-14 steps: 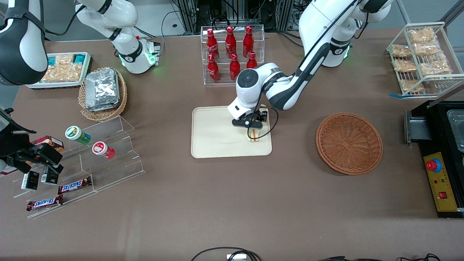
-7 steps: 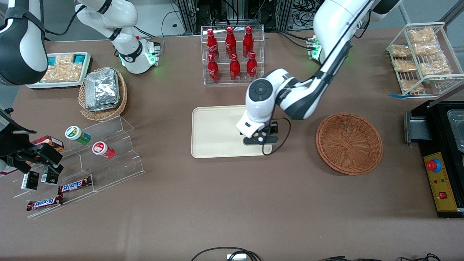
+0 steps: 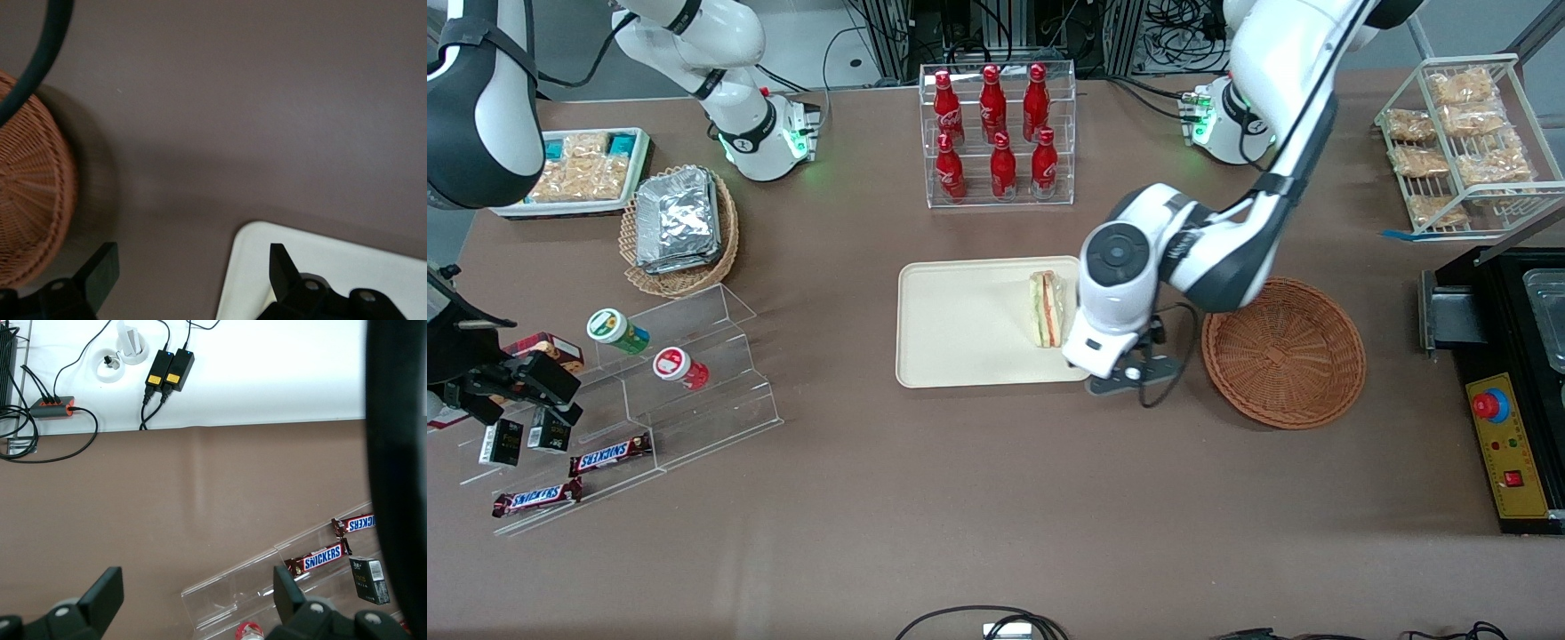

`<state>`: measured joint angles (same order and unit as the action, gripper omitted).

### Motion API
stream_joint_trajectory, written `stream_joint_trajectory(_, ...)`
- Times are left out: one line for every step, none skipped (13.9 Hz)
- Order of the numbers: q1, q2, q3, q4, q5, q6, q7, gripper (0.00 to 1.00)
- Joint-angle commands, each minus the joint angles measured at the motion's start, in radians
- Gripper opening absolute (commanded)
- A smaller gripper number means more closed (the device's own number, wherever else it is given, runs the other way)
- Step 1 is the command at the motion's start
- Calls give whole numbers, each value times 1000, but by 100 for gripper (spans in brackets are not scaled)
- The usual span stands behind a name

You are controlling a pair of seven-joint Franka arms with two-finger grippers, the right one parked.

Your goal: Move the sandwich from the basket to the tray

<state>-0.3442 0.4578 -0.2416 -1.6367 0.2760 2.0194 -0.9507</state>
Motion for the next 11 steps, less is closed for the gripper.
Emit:
stream_joint_trajectory(-6, -79, 73, -5, -15, -45, 13, 99)
stream_joint_trajectory(-6, -88, 100, -5, -33, -59, 36, 99)
stream_joint_trajectory(-7, -102, 132, -5, -53, -63, 77, 99)
stream_joint_trajectory(-7, -119, 158, -6, -73, -80, 131, 100)
stream_joint_trajectory(-7, -132, 186, -5, -90, -115, 180, 100)
stream_joint_trajectory(-7, -151, 218, -5, -116, -131, 234, 100)
stream_joint_trajectory(-7, -174, 255, -6, -148, -142, 294, 100)
stream_joint_trajectory(-7, -186, 287, -6, -167, -175, 358, 100)
stream_joint_trajectory(-7, -201, 313, -5, -173, -212, 421, 100)
stream_joint_trajectory(-6, -209, 327, -5, -179, -226, 464, 100)
stream_joint_trajectory(20, -221, 327, -6, -188, -228, 484, 100)
